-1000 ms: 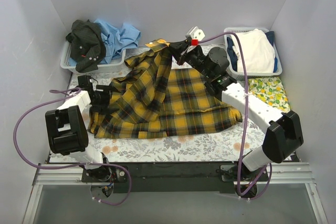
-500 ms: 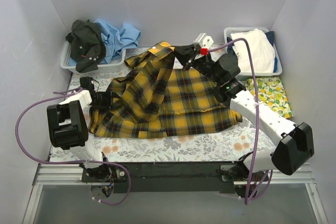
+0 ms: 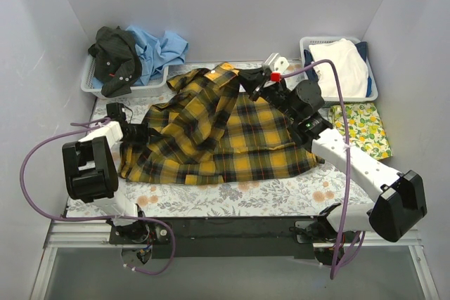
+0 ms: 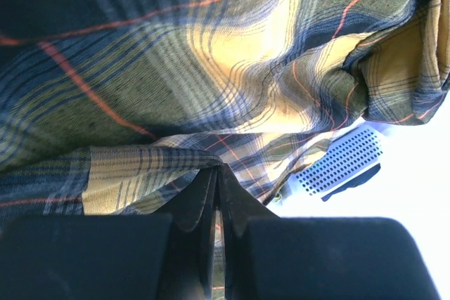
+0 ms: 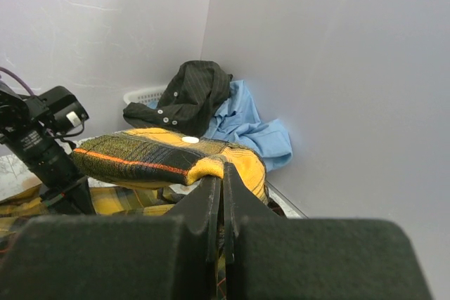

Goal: Fold and stack the long sleeve shirts
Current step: Fold the shirt

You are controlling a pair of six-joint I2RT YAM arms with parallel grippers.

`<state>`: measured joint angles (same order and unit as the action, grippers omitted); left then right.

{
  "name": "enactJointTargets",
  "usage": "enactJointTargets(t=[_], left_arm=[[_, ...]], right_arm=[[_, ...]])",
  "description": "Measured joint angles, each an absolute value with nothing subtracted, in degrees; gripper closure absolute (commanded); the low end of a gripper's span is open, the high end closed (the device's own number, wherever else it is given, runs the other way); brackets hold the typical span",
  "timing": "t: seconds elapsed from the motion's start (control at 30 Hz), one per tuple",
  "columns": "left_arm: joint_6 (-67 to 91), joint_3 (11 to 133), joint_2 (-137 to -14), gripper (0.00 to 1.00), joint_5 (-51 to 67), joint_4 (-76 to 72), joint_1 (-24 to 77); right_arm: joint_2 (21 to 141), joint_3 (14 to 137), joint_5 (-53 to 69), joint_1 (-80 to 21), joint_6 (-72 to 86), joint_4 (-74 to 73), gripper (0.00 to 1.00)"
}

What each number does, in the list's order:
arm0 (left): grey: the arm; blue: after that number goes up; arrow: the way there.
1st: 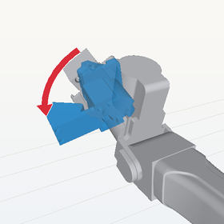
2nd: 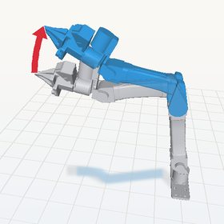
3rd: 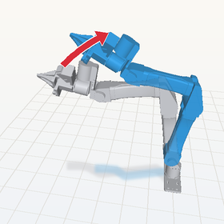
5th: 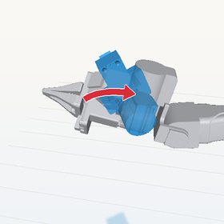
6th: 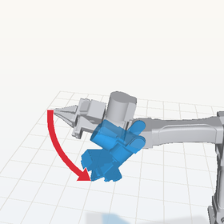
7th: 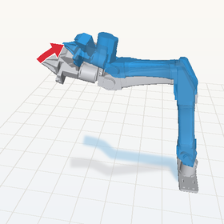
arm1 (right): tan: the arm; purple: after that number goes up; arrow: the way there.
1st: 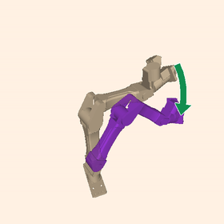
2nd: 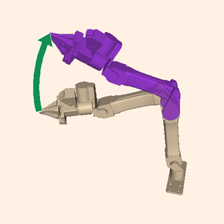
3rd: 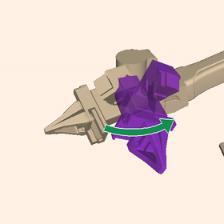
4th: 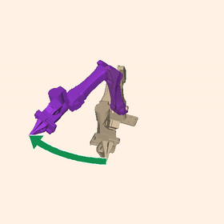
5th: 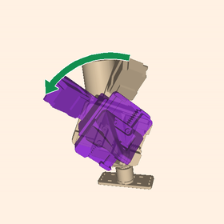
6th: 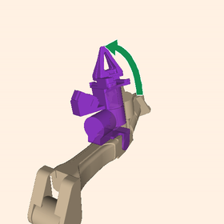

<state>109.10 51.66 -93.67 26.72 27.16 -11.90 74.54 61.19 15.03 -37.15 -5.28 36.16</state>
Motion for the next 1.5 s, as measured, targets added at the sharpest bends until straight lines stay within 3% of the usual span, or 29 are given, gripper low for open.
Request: enactJointTargets(t=[0.2,0.5,0.63,0.77,0.93,1.33,1.43,1.5], left_arm=[[110.06,46.28,-89.32,1.0,25.89,26.48,-13.1],[111.96,40.47,-85.8,1.0,27.46,24.82,-16.45],[112.25,38.98,-85.76,1.0,27.83,23.42,-17.5],[112.29,37.91,-85.78,1.0,28.64,22.94,-18.06],[111.79,37.8,-85.78,1.0,29.69,22.61,-18.55],[109.21,36.95,-85.78,1.0,30.09,22.44,-20.16],[108.73,36.95,-85.78,1.0,30.11,22.44,-20.16],[108.38,36.88,-85.78,1.0,30.09,22.44,-20.16]], right_arm=[[72.82,60.18,15.73,-34.94,-5.45,36.16,0.99],[72.47,59.72,26.28,-27.83,1.61,34.68,0.99],[65.14,50.85,29.61,-24.97,5.21,31.66,0.99],[54.13,41.56,30.41,-23.03,8.64,26.22,0.99],[45.41,38.5,31.48,-22.81,11.51,17.74,0.99],[38.7,35.05,38.81,-22.55,15.49,-13.04,0.98],[35.9,32.56,37.87,-22.52,18.02,-19.94,0.84],[35.22,31.09,36.91,-22.52,19.7,-23.09,0.65]])
